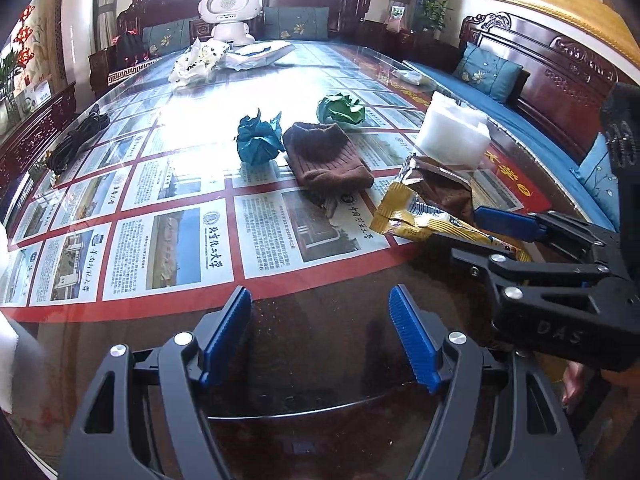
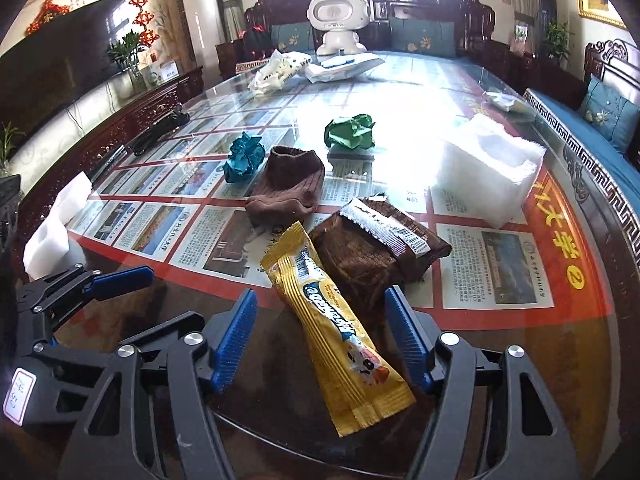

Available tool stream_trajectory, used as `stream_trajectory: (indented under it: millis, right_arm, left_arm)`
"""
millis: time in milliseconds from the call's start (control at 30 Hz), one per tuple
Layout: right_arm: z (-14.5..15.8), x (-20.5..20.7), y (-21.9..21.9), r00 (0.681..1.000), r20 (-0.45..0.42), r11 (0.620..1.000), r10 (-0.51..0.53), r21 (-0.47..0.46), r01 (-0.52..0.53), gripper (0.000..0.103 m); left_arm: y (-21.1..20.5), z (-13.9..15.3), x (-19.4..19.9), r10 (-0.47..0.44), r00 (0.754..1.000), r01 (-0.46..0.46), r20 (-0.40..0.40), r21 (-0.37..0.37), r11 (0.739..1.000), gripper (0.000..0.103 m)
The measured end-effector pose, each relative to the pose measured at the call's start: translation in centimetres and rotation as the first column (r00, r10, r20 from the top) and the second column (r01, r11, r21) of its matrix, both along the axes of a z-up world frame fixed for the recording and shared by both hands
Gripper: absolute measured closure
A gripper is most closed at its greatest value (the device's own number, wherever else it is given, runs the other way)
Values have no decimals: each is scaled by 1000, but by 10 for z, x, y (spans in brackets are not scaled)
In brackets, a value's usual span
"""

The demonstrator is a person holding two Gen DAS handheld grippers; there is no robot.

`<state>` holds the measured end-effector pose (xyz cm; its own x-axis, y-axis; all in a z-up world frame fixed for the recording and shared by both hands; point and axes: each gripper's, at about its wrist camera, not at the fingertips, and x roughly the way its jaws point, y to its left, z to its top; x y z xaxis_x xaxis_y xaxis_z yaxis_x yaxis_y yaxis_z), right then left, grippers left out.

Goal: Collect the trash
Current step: 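Grasp the yellow snack wrapper with the right tool, then move the left tool onto the brown knit sock and close on it while the right tool holds the wrapper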

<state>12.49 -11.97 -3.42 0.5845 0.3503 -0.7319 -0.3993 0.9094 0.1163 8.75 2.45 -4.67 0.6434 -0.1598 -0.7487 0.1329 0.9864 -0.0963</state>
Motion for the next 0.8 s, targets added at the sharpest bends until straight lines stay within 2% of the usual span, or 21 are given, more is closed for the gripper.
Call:
stream_trajectory:
  millis: [133, 267, 367, 567, 800]
  right_arm:
    - [-4, 3, 4, 1000, -21, 1000, 13, -4, -13, 43]
    - [-6, 2, 6, 999, -26, 999, 35, 4, -35, 65]
    - [-5, -3, 5, 998, -24, 998, 53, 29, -52, 77]
    - [-2, -7, -2, 998, -9, 996, 61, 64, -61, 78]
    - [6, -16, -21, 999, 30, 996, 28, 86, -30, 78]
  left_arm:
    - [0, -1, -1, -9, 1000, 9, 3, 14, 1000, 31]
    - [0, 0, -1, -9, 1000, 9, 2, 12, 1000, 30]
    - [0, 0, 1, -7, 1000, 7, -1, 3, 1000, 30]
    - [-2, 1, 7, -9, 1000, 9, -5, -23, 1000, 30]
    - [-15, 8, 23, -16, 1000, 16, 25, -8, 1000, 30]
